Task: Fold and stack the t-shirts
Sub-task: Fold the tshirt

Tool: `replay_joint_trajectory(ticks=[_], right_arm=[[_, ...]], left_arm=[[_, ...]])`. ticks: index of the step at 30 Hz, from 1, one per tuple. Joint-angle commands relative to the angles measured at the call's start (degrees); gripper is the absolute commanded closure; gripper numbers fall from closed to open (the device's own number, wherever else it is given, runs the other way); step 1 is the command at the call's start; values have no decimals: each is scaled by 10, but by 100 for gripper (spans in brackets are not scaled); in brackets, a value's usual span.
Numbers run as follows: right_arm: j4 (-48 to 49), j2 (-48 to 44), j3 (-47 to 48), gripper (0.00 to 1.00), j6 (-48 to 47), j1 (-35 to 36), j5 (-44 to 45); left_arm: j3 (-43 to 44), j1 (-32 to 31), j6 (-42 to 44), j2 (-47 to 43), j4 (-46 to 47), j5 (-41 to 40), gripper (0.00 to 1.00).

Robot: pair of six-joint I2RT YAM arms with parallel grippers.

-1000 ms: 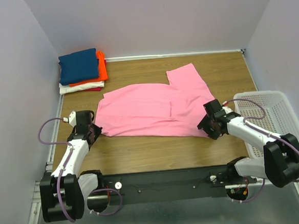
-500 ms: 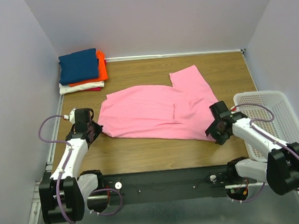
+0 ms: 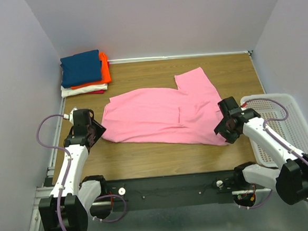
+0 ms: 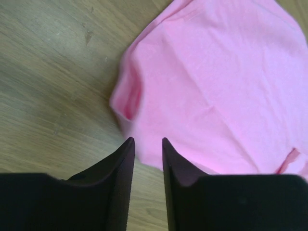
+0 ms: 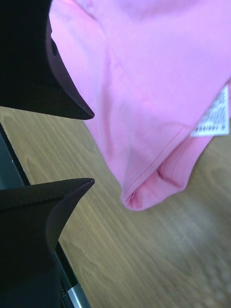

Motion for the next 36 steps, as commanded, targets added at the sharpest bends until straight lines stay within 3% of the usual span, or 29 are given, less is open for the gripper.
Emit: replay_joint_trajectory(ticks=[1, 5, 9, 13, 18, 21, 24, 36], right_arm=[[1, 33, 51, 41, -25, -5, 34], [48, 64, 60, 43, -59, -5, 1], [213, 74, 20, 46, -121, -4, -121], [355, 85, -9, 46, -149, 21, -193], [358, 157, 80, 46, -169, 103, -126], [359, 194, 109, 46, -172, 139, -108], [358, 210, 117, 46, -175, 159, -96], [360, 210, 103, 46, -182, 167, -73]], left_arm=[[27, 3, 15, -10, -34, -12, 54], [44, 4, 21, -9, -21, -23, 48], [65, 3, 31, 24, 43, -20, 48], [114, -6, 33, 135, 123, -20, 48], [225, -13, 85, 289, 160, -51, 49], [357, -13, 130, 439, 128, -68, 53], [420, -13, 145, 522, 107, -78, 58], [491, -45, 200, 636, 128, -48, 62]])
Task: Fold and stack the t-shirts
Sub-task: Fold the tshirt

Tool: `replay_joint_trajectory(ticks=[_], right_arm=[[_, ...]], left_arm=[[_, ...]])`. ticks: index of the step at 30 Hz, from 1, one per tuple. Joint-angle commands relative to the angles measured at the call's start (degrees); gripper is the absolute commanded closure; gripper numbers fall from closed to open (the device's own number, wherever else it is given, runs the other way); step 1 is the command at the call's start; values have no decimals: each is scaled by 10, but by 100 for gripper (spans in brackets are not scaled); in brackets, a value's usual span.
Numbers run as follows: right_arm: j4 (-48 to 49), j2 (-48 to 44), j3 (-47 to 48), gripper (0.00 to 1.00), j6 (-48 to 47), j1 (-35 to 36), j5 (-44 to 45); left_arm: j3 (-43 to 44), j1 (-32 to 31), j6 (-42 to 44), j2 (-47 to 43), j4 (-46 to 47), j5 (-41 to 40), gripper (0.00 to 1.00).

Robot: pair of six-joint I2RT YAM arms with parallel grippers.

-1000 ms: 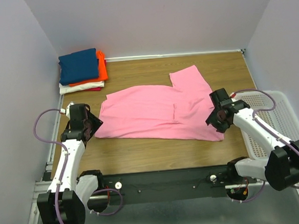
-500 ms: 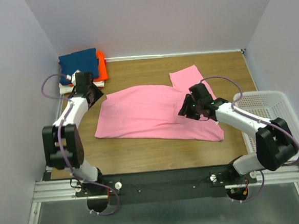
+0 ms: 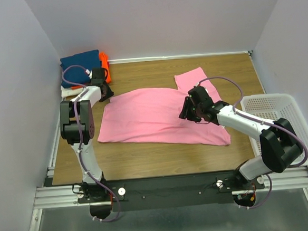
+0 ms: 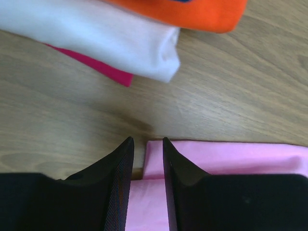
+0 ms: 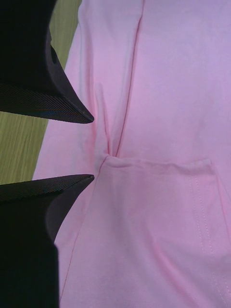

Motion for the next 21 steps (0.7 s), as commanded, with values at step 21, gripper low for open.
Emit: replay_joint_trajectory(ticks=[21], right_arm=[[7, 11, -16, 46, 1, 4, 33]], left_arm=[[42, -18, 13, 48, -23, -33, 81]])
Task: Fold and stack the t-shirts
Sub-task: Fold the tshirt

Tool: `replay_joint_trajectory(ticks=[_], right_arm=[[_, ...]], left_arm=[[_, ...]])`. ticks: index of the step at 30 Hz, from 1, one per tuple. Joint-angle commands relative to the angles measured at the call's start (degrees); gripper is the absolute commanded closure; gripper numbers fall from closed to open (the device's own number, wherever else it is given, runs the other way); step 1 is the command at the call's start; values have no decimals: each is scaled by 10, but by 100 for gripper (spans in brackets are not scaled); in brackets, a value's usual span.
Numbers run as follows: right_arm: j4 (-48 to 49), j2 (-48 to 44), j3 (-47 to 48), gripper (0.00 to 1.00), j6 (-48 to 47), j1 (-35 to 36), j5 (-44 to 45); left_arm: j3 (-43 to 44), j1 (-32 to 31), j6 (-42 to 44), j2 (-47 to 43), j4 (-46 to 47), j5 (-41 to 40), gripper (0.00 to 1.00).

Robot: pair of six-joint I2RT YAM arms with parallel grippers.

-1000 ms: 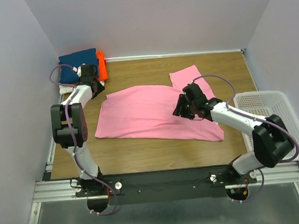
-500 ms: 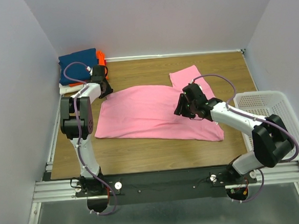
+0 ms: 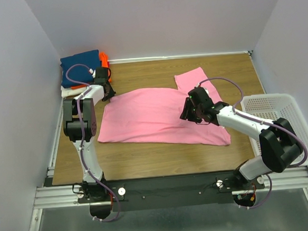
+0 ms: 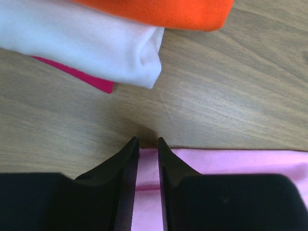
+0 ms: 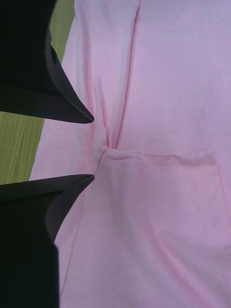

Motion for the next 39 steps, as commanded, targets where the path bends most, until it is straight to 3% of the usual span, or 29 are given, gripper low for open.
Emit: replay_joint_trajectory(ticks=[1, 3, 29, 33, 35, 39], right_arm=[[5, 11, -8, 46, 2, 4, 22], [5, 11, -6, 46, 1, 4, 21], [4, 29, 37, 44, -37, 4, 98], [4, 32, 53, 34, -40, 3, 126], [4, 39, 72, 27, -40, 2, 162], [4, 82, 131, 26, -56, -26, 173]], left_arm=[[15, -1, 3, 16, -16, -16, 87], [19, -1, 6, 16, -16, -18, 100], [101, 0, 43, 33, 41, -55, 100], [109, 0, 43, 36, 40, -52, 73], [115, 1, 43, 31, 39, -45, 65], [126, 1, 43, 11, 36, -32, 62]])
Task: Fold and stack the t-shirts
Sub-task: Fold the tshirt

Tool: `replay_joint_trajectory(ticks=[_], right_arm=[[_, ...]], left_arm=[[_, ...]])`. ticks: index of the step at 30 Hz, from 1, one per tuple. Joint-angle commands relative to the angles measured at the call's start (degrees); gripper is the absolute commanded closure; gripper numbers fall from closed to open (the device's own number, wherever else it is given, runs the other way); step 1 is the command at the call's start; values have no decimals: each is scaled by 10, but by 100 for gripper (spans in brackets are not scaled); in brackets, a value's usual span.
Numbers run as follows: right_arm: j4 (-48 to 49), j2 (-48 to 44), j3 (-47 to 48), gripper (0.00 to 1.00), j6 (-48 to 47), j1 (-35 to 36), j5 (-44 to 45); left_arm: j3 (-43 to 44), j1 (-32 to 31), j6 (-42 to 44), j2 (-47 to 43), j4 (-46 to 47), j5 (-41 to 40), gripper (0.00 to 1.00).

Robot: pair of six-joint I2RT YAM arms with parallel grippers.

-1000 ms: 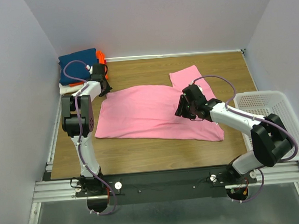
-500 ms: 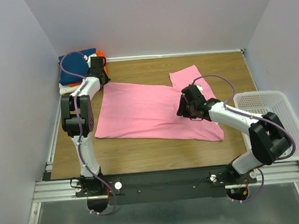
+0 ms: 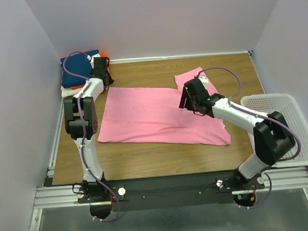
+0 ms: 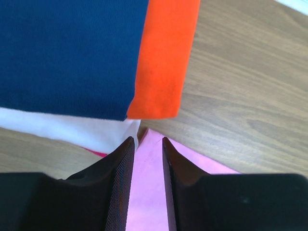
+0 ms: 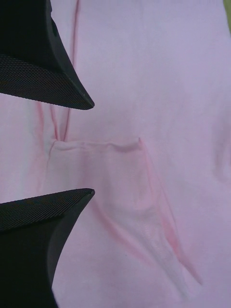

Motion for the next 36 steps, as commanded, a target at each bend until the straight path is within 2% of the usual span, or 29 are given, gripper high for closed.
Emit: replay_joint_trajectory(ticks=[1, 6, 9, 14, 25, 36], right_arm=[[5, 46, 71, 27, -21, -30, 45], [7, 112, 150, 28, -36, -96, 5], [9, 157, 200, 29, -45, -148, -30], [8, 200, 259, 29, -66, -178, -46], [11, 242, 298, 29, -105, -234, -86], [26, 255, 294, 29, -126, -247, -112]], left_arm=[[23, 0, 0, -23, 2, 11, 62], [11, -9, -22, -31, -8, 24, 62], [29, -24, -33, -9, -42, -4, 62], [77, -38, -57, 44, -104, -55, 62], [178, -42, -67, 129, -181, -122, 62], [199, -43, -69, 146, -197, -129, 60]])
